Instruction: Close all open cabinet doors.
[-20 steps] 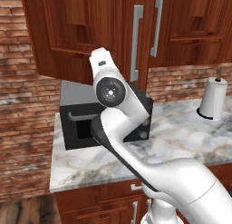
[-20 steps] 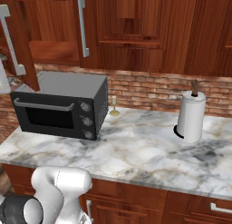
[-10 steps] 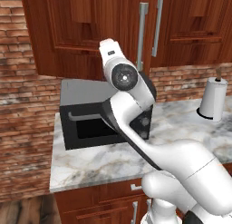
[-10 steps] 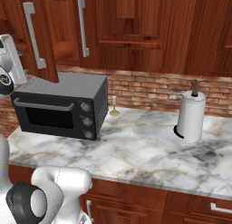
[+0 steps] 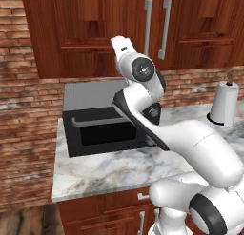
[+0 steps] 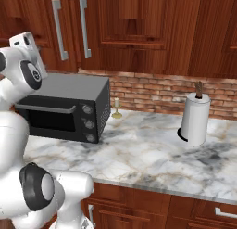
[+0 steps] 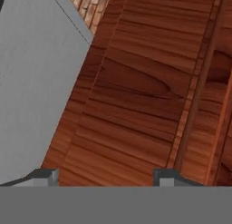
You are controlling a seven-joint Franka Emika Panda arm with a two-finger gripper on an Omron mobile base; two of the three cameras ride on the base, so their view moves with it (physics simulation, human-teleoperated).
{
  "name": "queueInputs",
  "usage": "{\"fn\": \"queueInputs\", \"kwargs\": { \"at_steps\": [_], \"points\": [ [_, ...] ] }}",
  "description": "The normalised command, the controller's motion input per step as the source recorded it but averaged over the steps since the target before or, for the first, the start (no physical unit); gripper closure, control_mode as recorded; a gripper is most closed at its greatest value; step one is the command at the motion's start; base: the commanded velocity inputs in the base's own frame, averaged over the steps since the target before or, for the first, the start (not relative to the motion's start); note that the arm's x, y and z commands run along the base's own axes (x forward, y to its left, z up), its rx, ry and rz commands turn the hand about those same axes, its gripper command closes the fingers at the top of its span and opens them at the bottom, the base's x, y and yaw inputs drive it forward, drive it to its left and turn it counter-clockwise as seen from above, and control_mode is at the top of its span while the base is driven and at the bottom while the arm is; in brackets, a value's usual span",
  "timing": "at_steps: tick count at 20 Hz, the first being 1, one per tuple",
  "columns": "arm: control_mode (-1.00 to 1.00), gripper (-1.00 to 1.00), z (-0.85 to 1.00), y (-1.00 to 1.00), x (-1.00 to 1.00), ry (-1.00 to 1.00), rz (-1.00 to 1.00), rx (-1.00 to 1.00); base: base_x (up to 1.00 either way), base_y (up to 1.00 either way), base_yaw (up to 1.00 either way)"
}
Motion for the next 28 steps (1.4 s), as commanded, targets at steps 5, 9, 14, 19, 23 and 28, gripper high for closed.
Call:
{"fn": "queueInputs", "kwargs": {
  "at_steps": [5, 9, 14, 19, 23, 28],
  "points": [
    [-1.00, -1.00, -0.11, 0.00, 0.99, 0.00, 0.02, 0.00, 0.00, 0.00, 0.00],
    [-1.00, -1.00, -0.10, 0.00, 0.90, 0.01, 0.00, 0.00, 0.00, 0.00, 0.00],
    [-1.00, -1.00, -0.07, 0.00, 0.19, 0.00, 0.00, 0.00, 0.00, 0.00, 0.00],
    [-1.00, -1.00, -0.23, 0.03, -0.82, -0.10, -0.06, 0.00, 0.00, 0.00, 0.00],
    [-1.00, -1.00, -0.17, 0.08, -0.87, -0.13, -0.11, 0.00, 0.00, 0.00, 0.00],
    [-1.00, -1.00, -0.01, -0.02, -0.89, -0.13, -0.15, 0.08, 0.00, 0.00, 0.00]
  ]
}}
